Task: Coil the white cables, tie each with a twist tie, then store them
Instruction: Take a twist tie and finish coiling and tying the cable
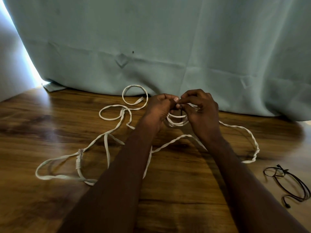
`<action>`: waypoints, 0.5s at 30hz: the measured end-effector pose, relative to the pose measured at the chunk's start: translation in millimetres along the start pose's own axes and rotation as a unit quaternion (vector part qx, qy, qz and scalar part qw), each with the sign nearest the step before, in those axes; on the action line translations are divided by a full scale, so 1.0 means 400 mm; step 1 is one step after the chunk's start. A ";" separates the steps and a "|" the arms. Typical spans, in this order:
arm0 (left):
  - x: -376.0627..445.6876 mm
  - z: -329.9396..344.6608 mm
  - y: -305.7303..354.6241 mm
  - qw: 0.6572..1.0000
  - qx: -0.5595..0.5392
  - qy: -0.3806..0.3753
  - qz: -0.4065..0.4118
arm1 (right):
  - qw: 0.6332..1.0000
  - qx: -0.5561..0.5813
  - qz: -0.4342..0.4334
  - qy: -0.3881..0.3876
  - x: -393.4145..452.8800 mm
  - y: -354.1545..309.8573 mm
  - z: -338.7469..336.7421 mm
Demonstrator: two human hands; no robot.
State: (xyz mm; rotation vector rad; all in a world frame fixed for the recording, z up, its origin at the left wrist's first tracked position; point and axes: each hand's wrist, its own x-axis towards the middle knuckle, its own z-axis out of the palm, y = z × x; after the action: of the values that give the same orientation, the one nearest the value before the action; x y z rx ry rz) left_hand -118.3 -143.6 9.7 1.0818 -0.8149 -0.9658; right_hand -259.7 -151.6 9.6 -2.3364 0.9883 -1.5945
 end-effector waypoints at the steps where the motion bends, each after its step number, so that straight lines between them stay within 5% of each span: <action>1: -0.001 0.003 -0.003 0.999 0.036 -0.001 0.035 | 1.000 0.016 0.011 0.024 0.001 -0.002 0.001; 9: -0.011 0.024 -0.005 0.966 0.168 -0.109 0.166 | 0.982 0.092 0.112 0.122 0.013 0.001 -0.011; 15: -0.036 0.052 -0.034 0.898 0.287 -0.092 0.320 | 0.982 0.084 0.083 0.144 0.013 -0.024 -0.018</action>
State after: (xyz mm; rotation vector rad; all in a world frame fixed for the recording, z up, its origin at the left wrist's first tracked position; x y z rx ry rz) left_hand -145.4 -139.6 1.3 1.1036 -1.5578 -0.2587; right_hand -260.9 -145.5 21.3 -1.8968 1.0242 -1.9010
